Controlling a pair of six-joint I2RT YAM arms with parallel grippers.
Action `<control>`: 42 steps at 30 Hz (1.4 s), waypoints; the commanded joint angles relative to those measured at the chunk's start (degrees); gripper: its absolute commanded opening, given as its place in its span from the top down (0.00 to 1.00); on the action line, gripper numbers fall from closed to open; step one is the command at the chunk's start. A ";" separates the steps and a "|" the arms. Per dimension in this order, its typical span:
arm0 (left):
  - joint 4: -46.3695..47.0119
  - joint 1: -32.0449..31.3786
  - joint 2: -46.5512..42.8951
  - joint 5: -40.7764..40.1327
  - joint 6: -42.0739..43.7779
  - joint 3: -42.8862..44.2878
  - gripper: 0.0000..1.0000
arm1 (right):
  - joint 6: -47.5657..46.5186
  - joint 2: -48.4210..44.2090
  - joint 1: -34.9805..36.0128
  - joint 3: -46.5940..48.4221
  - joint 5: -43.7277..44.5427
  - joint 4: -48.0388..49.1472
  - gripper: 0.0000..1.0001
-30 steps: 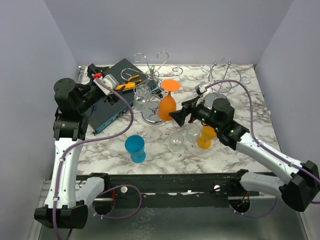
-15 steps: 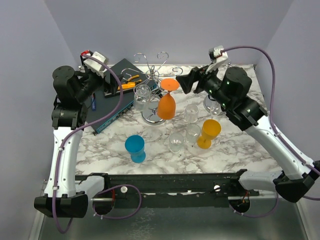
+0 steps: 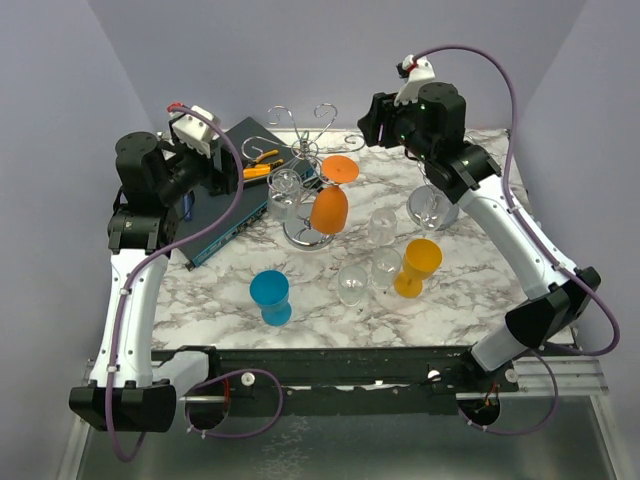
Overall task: Place the wine glass upside down on the wine glass rack
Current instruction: Adjust the wine rack at the center of the board.
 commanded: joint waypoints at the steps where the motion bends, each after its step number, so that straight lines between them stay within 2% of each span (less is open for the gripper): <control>1: -1.22 -0.22 1.51 -0.73 -1.19 -0.84 0.25 | 0.03 1.40 -0.43 0.87 -2.75 -3.25 0.44; 17: -1.13 -0.22 7.61 -0.29 -2.73 2.38 0.37 | 1.31 0.33 -1.40 -3.20 -4.22 -2.64 0.50; 22: -0.36 -0.22 8.27 0.04 -3.26 2.72 0.40 | 1.67 0.00 -1.50 -4.24 -5.54 -1.49 0.60; 27: 0.64 -0.31 9.94 0.32 -3.83 3.28 0.45 | 2.88 -0.40 -1.54 -5.62 -7.78 -0.48 0.78; 30: 1.30 -0.39 11.19 0.31 -4.05 3.88 0.48 | 3.90 -1.17 -1.49 -6.66 -8.70 0.16 0.85; 35: 2.62 -0.73 13.41 -0.04 -4.92 4.99 0.52 | 5.87 -2.29 -1.53 -8.54 -10.22 1.15 0.88; 42: 3.96 -1.22 14.79 -0.72 -4.97 5.62 0.53 | 8.40 -3.89 -1.41 -10.19 -13.71 1.66 0.92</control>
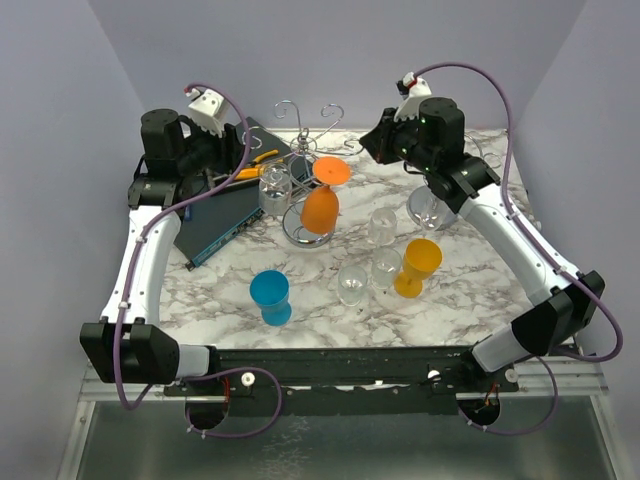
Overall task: Place the wine glass upside down on the wine glass rack
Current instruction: Adjust the wine rack at the center of the board.
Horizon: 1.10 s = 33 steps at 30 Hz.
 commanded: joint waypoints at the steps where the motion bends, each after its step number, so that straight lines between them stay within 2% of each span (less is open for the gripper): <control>1: 1.99 -0.98 1.16 -0.79 -0.60 1.62 0.53 | 2.96 -2.26 0.28 -2.09 -5.47 -0.25 0.92; 12: 2.01 -1.00 2.12 -1.61 0.77 2.53 0.54 | 5.83 -6.21 0.80 -5.88 -9.19 0.39 0.93; 14: 2.02 -0.95 1.98 -2.26 1.01 2.77 0.54 | 5.34 -6.01 0.79 -4.48 -7.89 -1.08 0.89; 18: 1.89 -0.97 1.26 -3.10 1.64 2.94 0.52 | 2.63 -5.45 0.75 -0.58 -2.36 -4.64 0.70; 23: 0.18 -0.96 -0.25 -5.59 3.36 3.76 0.41 | -1.06 -4.04 0.65 4.77 3.13 -8.91 0.61; 27: -2.77 -0.98 -1.94 -9.27 5.49 5.15 0.24 | -2.70 -3.50 -0.08 6.94 4.22 -8.82 0.57; 33: -8.64 -0.96 -2.11 -13.53 6.33 11.12 0.15 | -3.81 4.26 -0.86 16.38 1.57 -10.45 0.53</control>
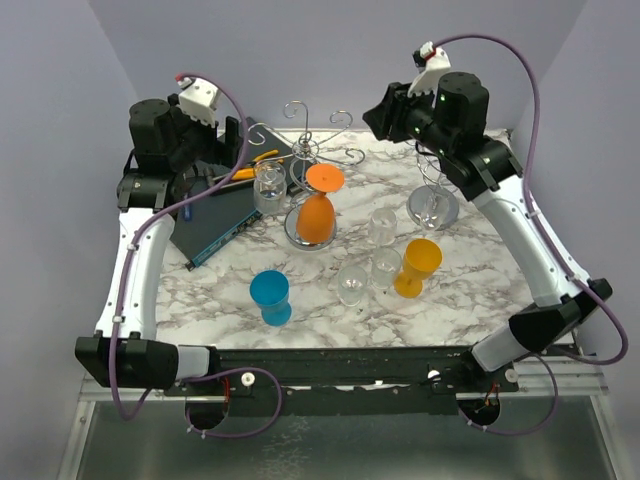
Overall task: Place the wine glass upside down on the wine glass rack
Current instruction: Adjust the wine rack at the center of the board.
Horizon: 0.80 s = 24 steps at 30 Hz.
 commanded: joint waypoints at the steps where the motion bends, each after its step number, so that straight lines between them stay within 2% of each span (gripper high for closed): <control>1: -7.60 -0.20 -0.45 -3.50 0.55 9.31 0.14 | -1.96 6.92 -0.81 7.42 -0.90 -3.17 0.51; 6: -19.72 -0.28 5.41 9.98 -2.37 22.48 0.13 | -0.12 13.09 -2.43 13.43 -4.86 -3.35 0.47; 10: -23.49 -1.89 9.02 18.09 -4.25 28.62 0.13 | 1.94 15.41 -4.13 14.23 -8.09 -2.29 0.46; 17: -26.15 -14.22 13.02 13.03 -0.11 29.79 0.12 | 6.06 16.24 -6.89 11.63 -14.41 0.50 0.46; 24: -25.23 -17.29 18.05 8.60 -0.77 33.58 0.13 | 8.65 16.45 -7.99 8.77 -18.00 3.71 0.47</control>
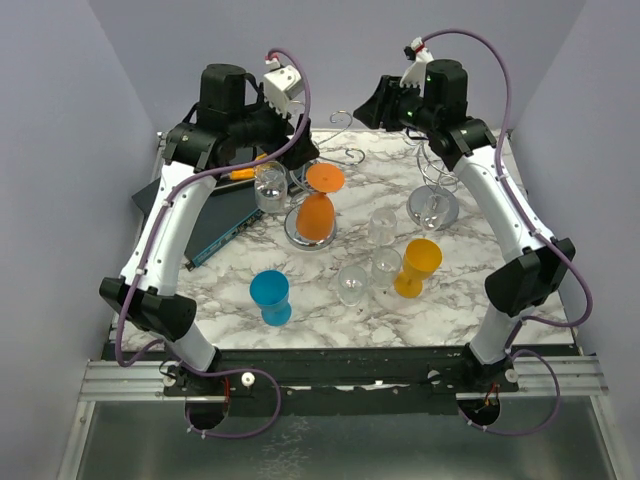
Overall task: Place the wine glass upside down on the wine glass rack
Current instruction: Adjust the wine rack at the center of the board.
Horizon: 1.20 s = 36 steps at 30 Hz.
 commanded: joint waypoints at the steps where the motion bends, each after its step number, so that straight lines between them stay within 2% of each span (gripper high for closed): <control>1: 0.27 -0.70 1.61 -4.52 -0.11 3.65 0.14 | 2.37 0.62 -0.53 -1.11 -4.36 2.24 0.47; 8: 3.97 -1.04 0.71 -6.76 -0.14 0.41 0.18 | 4.02 1.88 -0.73 -1.80 -6.86 4.17 0.51; 14: 4.13 -1.05 0.84 -6.54 0.67 -1.42 0.34 | 4.77 3.73 -0.88 -1.15 -7.31 4.70 0.55; 21: 4.16 -1.06 0.43 -7.08 2.32 -2.59 0.47 | 5.91 5.08 -1.41 -1.69 -8.94 5.85 0.59; 24: 4.21 -1.05 0.28 -7.34 2.92 -3.05 0.54 | 7.00 5.12 -1.42 -2.05 -10.02 6.93 0.66; 29: 4.22 -1.04 0.71 -8.50 3.28 -3.32 0.70 | 7.69 4.43 -1.50 -3.85 -11.14 8.20 0.85; 34: 4.57 -1.04 0.59 -9.50 3.88 -4.10 0.73 | 8.27 2.78 -1.48 -6.94 -11.66 9.98 0.98; 36: 4.87 -1.04 0.47 -10.00 3.93 -4.28 0.74 | 8.89 1.92 -1.52 -8.34 -12.39 10.95 1.00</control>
